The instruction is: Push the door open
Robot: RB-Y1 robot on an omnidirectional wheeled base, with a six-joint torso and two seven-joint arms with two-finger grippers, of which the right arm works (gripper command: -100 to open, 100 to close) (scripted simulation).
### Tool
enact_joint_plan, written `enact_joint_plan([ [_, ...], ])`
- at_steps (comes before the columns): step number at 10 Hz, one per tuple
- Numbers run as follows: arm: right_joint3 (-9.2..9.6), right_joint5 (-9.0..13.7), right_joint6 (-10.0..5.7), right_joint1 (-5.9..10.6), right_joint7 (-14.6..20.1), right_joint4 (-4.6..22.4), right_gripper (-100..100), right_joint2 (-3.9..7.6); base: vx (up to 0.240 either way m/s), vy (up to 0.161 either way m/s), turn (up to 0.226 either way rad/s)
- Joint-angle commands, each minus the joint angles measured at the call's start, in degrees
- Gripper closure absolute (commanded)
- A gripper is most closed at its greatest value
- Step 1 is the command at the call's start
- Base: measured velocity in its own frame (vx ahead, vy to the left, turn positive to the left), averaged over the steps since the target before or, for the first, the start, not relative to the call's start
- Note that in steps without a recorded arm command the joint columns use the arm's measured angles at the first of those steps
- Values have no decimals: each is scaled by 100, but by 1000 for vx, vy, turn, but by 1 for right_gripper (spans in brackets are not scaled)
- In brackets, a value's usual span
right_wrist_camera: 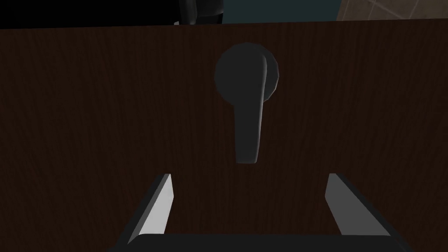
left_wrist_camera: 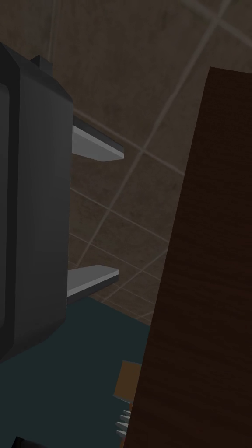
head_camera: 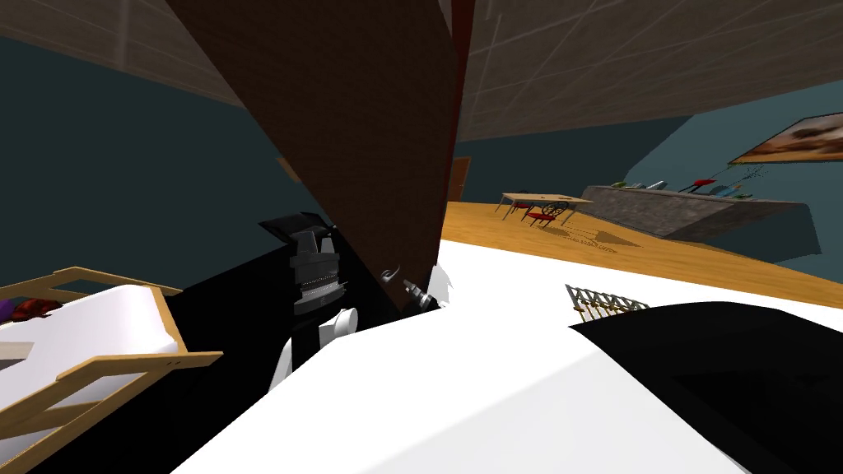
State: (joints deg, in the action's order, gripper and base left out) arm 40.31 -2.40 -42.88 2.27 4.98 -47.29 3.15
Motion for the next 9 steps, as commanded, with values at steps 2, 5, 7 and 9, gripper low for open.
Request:
enact_joint_plan([
  [2, -40, 6, 13, 25, -17, 31, -100, 35, -21, 14, 14],
  [5, -89, 10, 38, 67, -35, 70, -100, 17, 133, 115, 21],
  [7, -125, 13, 56, 97, -48, 98, -100, -46, 177, 133, 23],
  [9, -137, 16, 39, 130, -51, 154, -100, -86, 99, 98, 9],
])
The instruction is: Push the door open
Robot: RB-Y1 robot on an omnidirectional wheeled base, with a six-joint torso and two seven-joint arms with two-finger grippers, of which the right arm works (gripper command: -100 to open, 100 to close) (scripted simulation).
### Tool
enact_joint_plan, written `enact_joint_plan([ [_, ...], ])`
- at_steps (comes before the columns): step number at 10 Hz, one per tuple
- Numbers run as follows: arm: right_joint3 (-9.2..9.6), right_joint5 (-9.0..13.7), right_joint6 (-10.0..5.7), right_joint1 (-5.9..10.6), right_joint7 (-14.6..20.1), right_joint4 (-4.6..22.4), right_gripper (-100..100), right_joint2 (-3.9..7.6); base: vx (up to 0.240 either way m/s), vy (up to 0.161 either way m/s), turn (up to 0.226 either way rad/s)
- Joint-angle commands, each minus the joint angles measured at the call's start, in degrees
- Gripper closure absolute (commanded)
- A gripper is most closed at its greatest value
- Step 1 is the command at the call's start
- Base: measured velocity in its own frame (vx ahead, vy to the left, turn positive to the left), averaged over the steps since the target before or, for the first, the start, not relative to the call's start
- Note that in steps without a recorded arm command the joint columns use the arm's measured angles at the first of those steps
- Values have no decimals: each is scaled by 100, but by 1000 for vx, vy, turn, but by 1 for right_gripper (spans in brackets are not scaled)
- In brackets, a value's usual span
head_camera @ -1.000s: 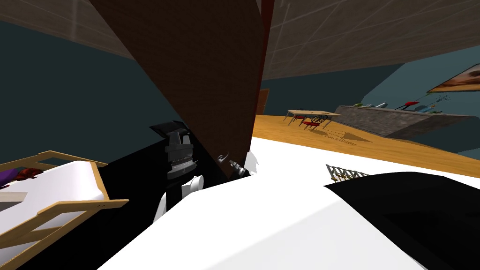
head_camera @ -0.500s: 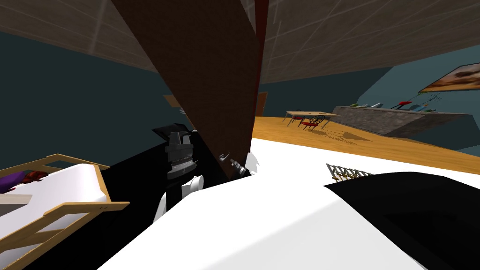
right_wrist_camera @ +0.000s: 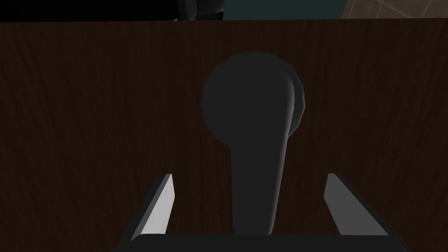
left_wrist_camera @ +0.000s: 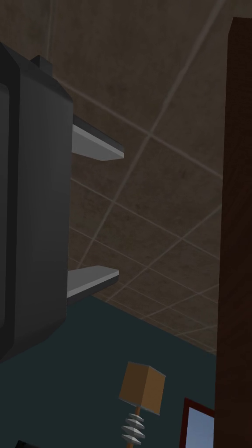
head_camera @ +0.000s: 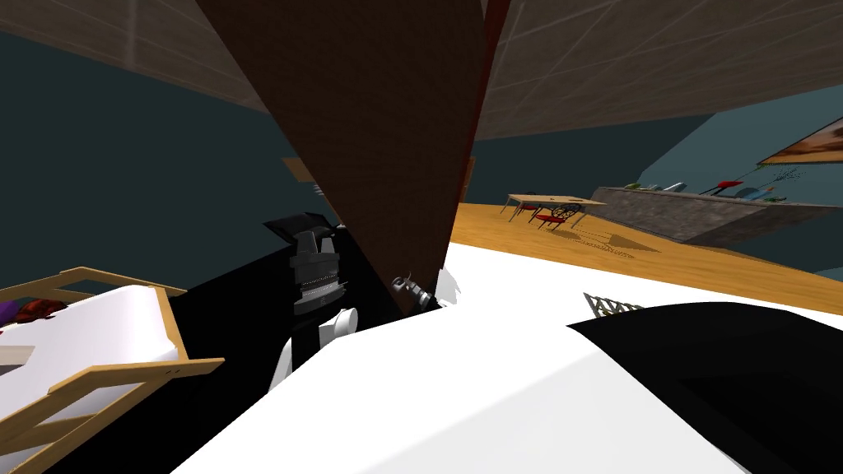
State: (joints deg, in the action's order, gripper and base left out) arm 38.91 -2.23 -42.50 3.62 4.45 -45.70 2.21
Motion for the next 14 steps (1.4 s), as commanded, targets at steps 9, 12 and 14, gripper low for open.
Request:
enact_joint_plan([
  [9, -62, 57, -30, -81, -9, -73, -100, 73, -73, -31, -33],
  [12, -105, 71, -66, -50, -27, -2, -100, 78, -86, -5, -16],
  [14, -123, 74, -69, -38, -36, 13, -100, 82, 138, 135, 16],
])
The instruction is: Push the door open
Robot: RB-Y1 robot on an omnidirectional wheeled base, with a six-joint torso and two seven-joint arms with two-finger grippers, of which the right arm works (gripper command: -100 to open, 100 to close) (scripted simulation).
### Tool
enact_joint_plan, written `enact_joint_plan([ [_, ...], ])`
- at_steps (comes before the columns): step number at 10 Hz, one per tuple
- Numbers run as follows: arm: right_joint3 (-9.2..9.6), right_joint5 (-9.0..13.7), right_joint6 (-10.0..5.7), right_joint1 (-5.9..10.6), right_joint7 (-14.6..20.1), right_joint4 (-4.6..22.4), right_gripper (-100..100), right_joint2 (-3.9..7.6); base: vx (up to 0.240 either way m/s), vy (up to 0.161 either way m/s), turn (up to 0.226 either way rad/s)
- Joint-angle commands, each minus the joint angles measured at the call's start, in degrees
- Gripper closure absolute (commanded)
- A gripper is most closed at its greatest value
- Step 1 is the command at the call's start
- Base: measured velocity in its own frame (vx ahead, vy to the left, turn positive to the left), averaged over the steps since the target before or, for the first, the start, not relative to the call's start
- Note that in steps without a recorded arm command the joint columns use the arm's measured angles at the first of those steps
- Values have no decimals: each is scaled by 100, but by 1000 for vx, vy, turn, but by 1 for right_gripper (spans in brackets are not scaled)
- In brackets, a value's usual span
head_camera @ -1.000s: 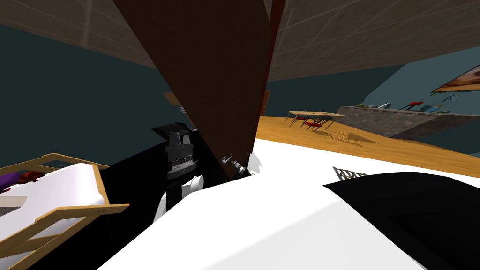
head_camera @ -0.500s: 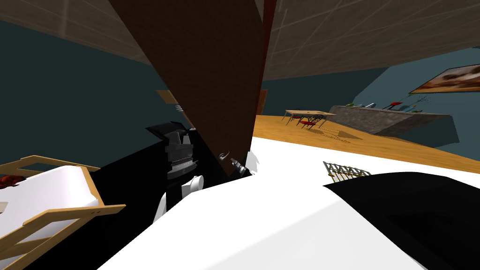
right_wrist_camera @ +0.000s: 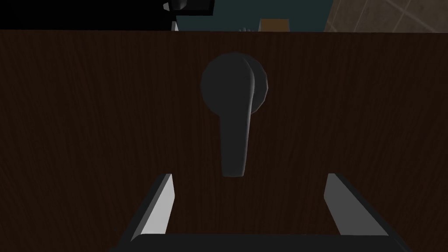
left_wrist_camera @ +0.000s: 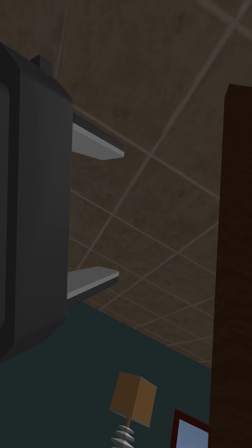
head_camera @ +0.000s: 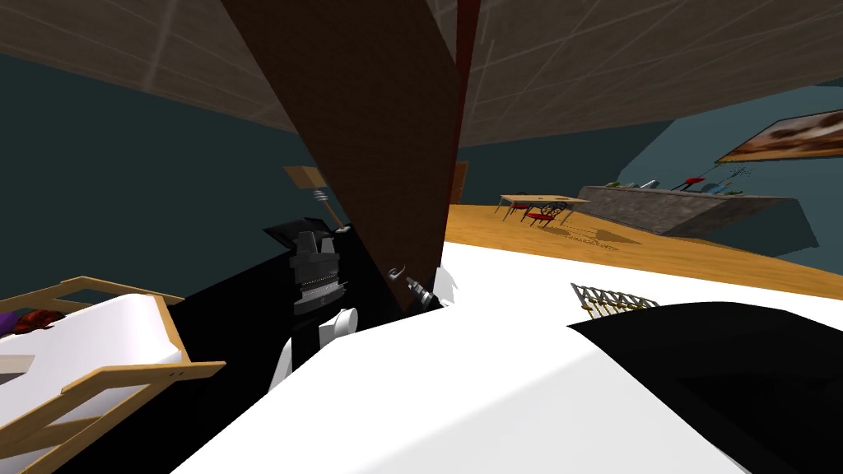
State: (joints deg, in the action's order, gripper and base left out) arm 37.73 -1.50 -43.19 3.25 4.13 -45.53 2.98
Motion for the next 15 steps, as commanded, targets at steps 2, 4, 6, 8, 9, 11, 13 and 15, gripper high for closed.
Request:
enact_joint_plan([
  [2, -43, 6, -6, 25, -23, 28, -100, -34, 197, 157, 28],
  [4, -77, 12, -12, 47, -39, 57, -100, -128, 173, 125, 23],
  [6, -68, 12, -20, 53, -31, 69, 100, -101, 31, 26, 0],
  [8, -68, 12, -20, 53, -31, 69, 100, -101, -20, -24, 5],
  [9, -68, 12, -20, 53, -31, 69, 100, -101, -21, -15, -2],
  [11, -68, 12, -20, 53, -31, 69, 100, -101, 0, 0, 0],
  [13, -241, 60, -17, 93, -71, 99, 100, -33, 67, 115, -34],
  [15, -353, 90, -21, 106, -98, 125, 100, 3, 96, 162, -36],
])
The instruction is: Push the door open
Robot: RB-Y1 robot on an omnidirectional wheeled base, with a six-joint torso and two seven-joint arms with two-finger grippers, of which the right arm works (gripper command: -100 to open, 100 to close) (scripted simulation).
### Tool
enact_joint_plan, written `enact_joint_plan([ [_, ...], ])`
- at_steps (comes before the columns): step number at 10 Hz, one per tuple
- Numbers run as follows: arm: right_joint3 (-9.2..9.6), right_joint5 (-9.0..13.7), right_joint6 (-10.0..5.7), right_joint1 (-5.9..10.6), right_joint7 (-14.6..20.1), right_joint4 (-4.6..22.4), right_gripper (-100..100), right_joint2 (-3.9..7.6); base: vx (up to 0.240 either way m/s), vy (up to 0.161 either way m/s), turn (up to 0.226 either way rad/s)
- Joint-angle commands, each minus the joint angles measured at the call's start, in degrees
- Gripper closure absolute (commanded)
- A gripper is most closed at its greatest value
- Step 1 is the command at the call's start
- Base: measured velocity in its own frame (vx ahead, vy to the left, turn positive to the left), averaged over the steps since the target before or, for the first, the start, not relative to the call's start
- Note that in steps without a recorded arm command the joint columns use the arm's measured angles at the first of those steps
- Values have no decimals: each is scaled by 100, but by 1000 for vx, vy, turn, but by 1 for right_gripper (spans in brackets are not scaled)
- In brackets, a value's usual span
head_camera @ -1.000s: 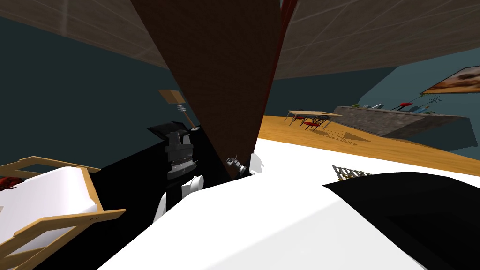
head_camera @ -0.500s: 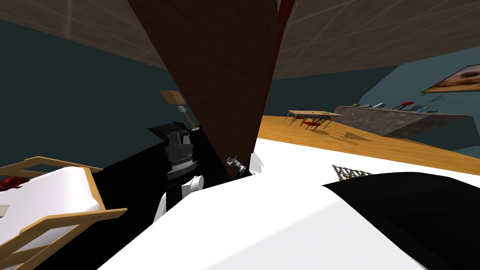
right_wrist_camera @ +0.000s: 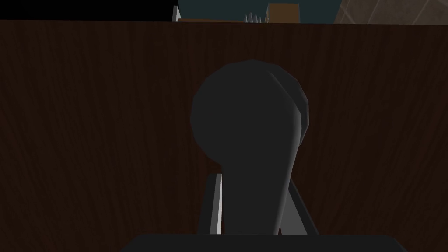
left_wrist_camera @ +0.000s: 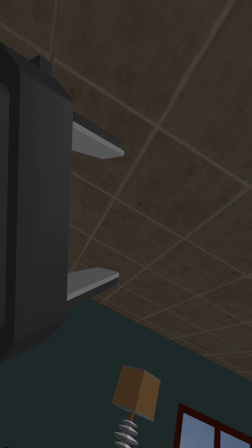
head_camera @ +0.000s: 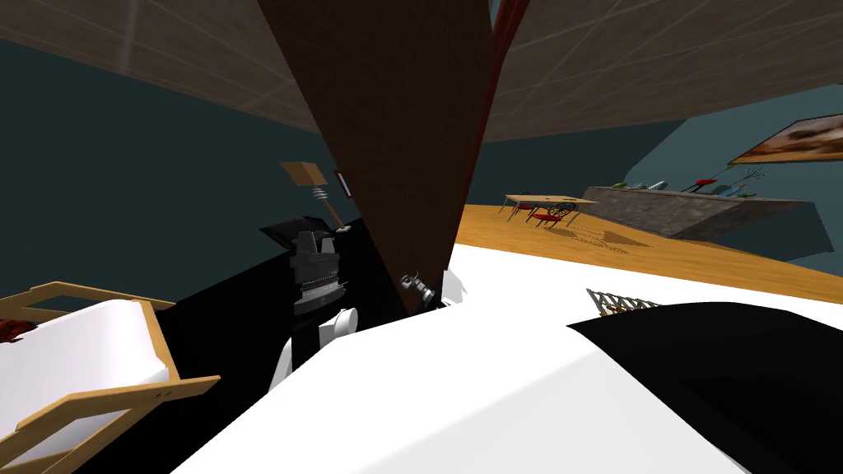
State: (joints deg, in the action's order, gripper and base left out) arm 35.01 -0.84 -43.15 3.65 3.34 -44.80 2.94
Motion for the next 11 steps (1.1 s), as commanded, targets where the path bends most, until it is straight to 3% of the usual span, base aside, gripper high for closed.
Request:
enact_joint_plan([
  [1, -166, 48, -28, 76, -39, 71, 100, 30, 125, 199, -35],
  [5, -471, 131, -40, 112, -112, 141, 100, 77, 123, 170, -43],
  [11, -872, 241, -55, 160, -207, 233, 100, 71, 94, 108, -35],
])
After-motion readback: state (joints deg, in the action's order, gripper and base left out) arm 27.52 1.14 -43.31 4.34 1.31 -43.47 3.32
